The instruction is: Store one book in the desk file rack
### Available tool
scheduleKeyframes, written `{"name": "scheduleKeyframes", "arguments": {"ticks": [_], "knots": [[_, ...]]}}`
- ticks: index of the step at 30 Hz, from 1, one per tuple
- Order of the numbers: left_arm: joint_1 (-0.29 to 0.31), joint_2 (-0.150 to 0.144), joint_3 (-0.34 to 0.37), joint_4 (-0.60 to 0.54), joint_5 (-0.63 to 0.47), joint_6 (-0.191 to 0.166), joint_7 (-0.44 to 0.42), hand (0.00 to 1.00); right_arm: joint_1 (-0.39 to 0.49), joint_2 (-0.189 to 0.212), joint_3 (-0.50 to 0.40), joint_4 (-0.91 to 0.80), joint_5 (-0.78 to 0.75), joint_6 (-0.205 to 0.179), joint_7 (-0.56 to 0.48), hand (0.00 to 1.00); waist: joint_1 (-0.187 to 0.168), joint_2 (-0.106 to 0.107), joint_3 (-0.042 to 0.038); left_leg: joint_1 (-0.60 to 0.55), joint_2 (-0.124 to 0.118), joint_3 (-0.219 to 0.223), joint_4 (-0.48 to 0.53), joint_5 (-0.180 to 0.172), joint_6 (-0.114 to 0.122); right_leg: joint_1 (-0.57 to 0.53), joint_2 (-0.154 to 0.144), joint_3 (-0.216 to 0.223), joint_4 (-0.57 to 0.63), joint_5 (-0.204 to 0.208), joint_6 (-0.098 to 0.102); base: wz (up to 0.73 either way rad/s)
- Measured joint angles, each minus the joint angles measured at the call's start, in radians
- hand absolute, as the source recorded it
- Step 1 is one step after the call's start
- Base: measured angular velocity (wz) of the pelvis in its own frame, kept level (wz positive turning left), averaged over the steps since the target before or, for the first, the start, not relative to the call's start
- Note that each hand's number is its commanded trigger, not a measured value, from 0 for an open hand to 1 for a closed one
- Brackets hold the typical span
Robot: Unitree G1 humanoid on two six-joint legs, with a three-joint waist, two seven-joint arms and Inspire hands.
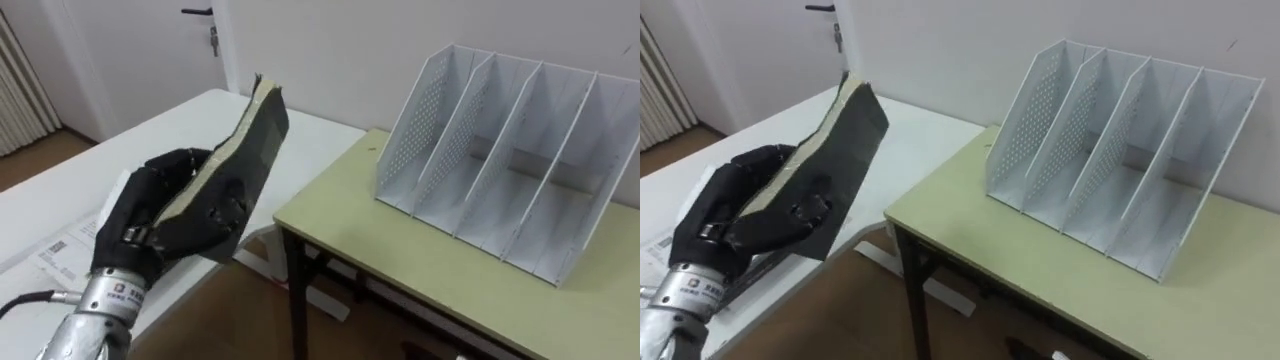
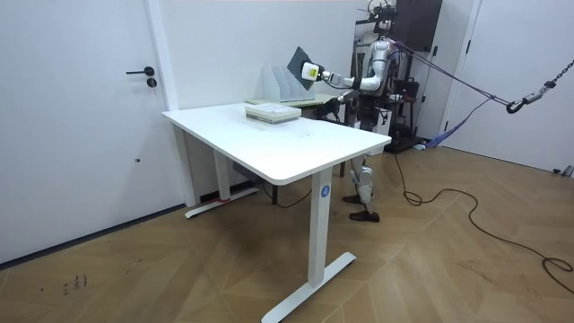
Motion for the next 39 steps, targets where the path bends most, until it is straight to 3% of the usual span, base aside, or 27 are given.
{"name": "scheduleKeyframes", "arguments": {"ticks": [5,12,18,26,35,39], "knots": [[0.001,0.0,0.001,0.001,-0.125,-0.008,-0.052,1.0,0.0,-0.003,-0.003,-0.035,0.152,-0.009,0.052,0.0,0.011,-0.008,0.0035,-0.007,-0.001,-0.002,0.002,0.0,0.0,-0.003,-0.001,0.0,-0.002,0.003,0.001,-0.01],[0.059,0.004,0.009,0.0,-0.295,-0.007,-0.17,1.0,0.0,-0.006,-0.048,-0.149,0.435,-0.004,0.15,0.0,0.011,-0.003,-0.002,-0.015,0.006,-0.003,0.002,0.0,0.0,-0.009,-0.005,-0.016,0.002,0.004,0.0,0.01],[0.068,-0.002,0.051,0.023,-0.34,0.015,-0.275,1.0,0.0,-0.006,-0.098,-0.193,0.592,0.041,0.221,0.0,0.009,-0.007,-0.0023,-0.017,0.006,-0.002,0.002,0.0,0.0,-0.014,-0.006,-0.02,0.0,0.003,0.0,0.02],[0.069,-0.002,0.055,0.05,-0.471,0.064,-0.384,1.0,-0.027,-0.006,-0.112,-0.223,0.853,0.088,0.326,0.0,0.007,-0.024,-0.0039,-0.019,0.007,-0.001,0.004,0.0,0.0,-0.007,-0.006,-0.021,-0.001,0.004,0.0,0.0],[0.069,-0.002,0.026,0.104,-0.477,0.163,-0.451,1.0,-0.038,0.002,-0.099,-0.285,1.023,0.155,0.398,0.0,0.007,-0.019,-0.0058,-0.025,0.01,0.02,0.007,-0.001,-0.001,-0.014,-0.007,-0.024,0.0,0.004,0.0,0.01],[0.069,-0.001,-0.008,0.104,-0.486,0.184,-0.523,1.0,-0.038,0.002,-0.071,-0.313,1.036,0.178,0.406,0.0,0.007,-0.017,-0.0068,-0.047,0.011,0.049,0.025,-0.001,-0.001,-0.034,-0.008,-0.017,0.016,0.003,-0.001,-0.05]]}}
